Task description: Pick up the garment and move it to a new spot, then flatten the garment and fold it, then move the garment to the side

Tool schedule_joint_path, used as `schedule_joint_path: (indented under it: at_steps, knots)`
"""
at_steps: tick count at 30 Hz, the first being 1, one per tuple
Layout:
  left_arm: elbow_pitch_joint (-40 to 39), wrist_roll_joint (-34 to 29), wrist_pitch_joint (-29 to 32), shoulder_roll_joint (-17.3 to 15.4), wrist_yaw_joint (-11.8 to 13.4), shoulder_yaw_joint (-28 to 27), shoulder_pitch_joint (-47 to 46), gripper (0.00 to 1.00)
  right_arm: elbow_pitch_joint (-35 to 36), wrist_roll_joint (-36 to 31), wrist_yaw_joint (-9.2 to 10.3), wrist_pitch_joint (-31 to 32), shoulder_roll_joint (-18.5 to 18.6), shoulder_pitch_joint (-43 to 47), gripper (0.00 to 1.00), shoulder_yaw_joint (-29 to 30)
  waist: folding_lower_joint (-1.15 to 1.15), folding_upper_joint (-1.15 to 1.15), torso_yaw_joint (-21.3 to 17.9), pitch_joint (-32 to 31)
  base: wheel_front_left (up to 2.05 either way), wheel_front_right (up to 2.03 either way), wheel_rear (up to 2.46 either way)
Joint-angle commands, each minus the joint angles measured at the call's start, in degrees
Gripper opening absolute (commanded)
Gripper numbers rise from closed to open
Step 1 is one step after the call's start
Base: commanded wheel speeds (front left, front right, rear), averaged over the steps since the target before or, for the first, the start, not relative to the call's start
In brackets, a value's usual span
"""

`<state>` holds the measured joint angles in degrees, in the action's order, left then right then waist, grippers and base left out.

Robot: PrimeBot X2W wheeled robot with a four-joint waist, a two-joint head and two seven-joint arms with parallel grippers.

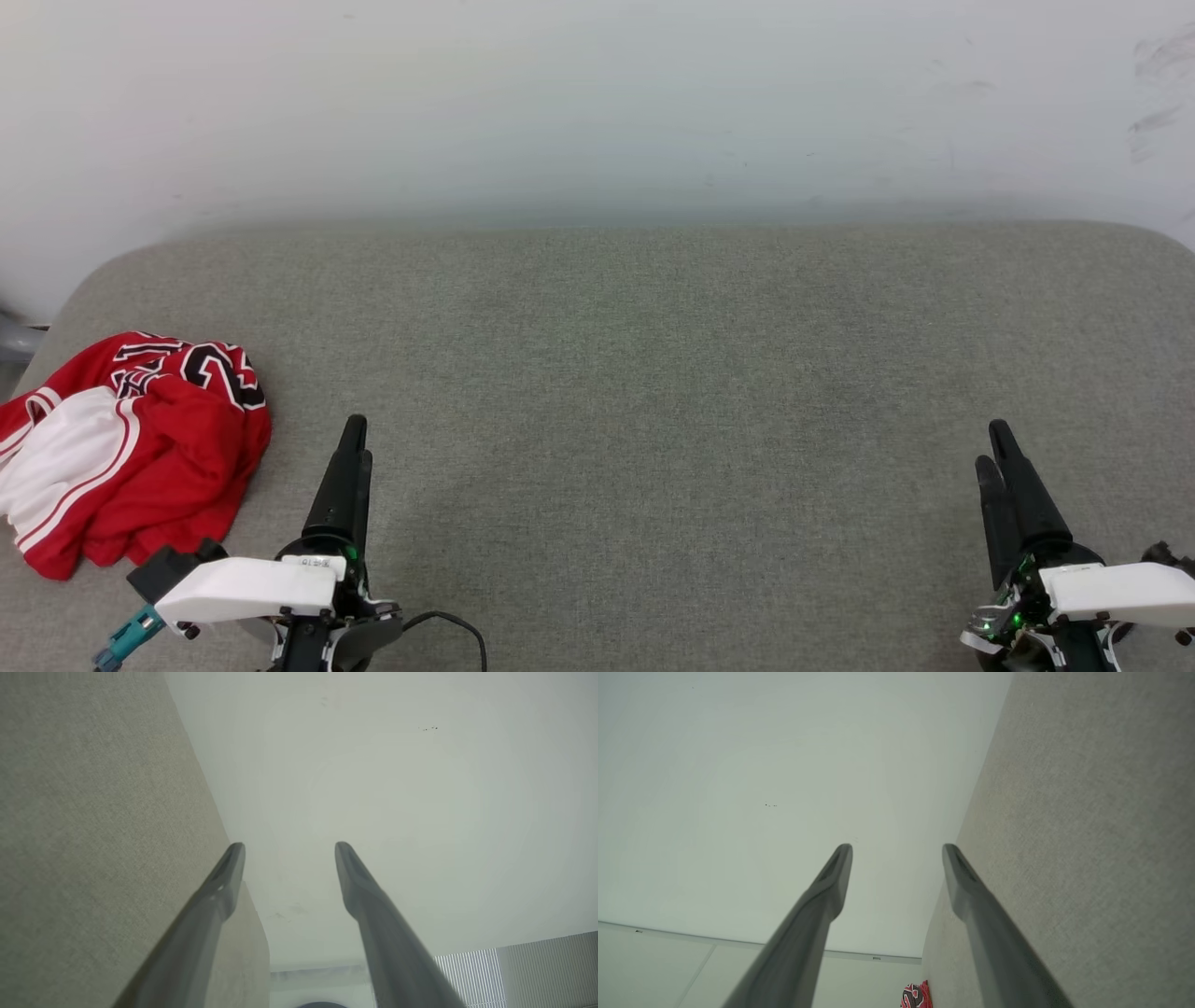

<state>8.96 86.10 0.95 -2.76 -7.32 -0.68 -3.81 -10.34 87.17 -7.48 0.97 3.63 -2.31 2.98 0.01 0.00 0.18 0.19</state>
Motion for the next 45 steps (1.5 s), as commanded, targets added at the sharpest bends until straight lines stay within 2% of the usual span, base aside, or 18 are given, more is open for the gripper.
schedule_joint_path:
  at_steps: [1,7,8,24,33,45]
  knots:
    - [-2.01,-3.63,-0.81,-0.22,-0.09,0.45,-0.41,1.0,1.74,-2.85,-0.01,-0.83,0.93,-0.68,1.0,-0.44,-0.01,0.0,0.04,-0.03,0.0,0.0,0.0]
    - [-3.5,-13.25,-2.21,-0.25,-0.1,1.05,-0.12,1.0,3.31,-13.12,-0.01,-2.24,1.08,-0.5,1.0,-0.26,-0.01,0.0,0.15,-0.08,0.0,0.0,0.0]
    - [-3.5,-13.25,-2.21,-0.25,-0.1,1.05,-0.12,1.0,3.31,-13.12,-0.01,-2.24,1.08,-0.5,1.0,-0.26,-0.01,0.0,0.15,-0.08,0.0,0.0,0.0]
    - [-6.66,-37.19,-5.49,-0.68,-0.14,1.37,0.55,1.0,7.51,-41.53,-0.01,-4.62,0.2,-0.11,1.0,-0.67,-0.01,0.0,0.48,-0.15,0.0,0.0,0.0]
    - [-7.61,-48.14,-7.1,-1.92,0.29,2.39,1.06,1.0,8.71,-51.39,-0.01,-4.31,0.27,0.82,1.0,-1.09,-0.01,0.0,0.8,-0.2,0.0,0.0,0.0]
    - [-7.78,-57.42,-9.05,-4.22,1.86,4.61,1.8,1.0,9.91,-61.16,-0.01,-3.87,0.5,1.92,1.0,-0.95,-0.01,0.0,1.05,-0.26,0.0,0.0,0.0]
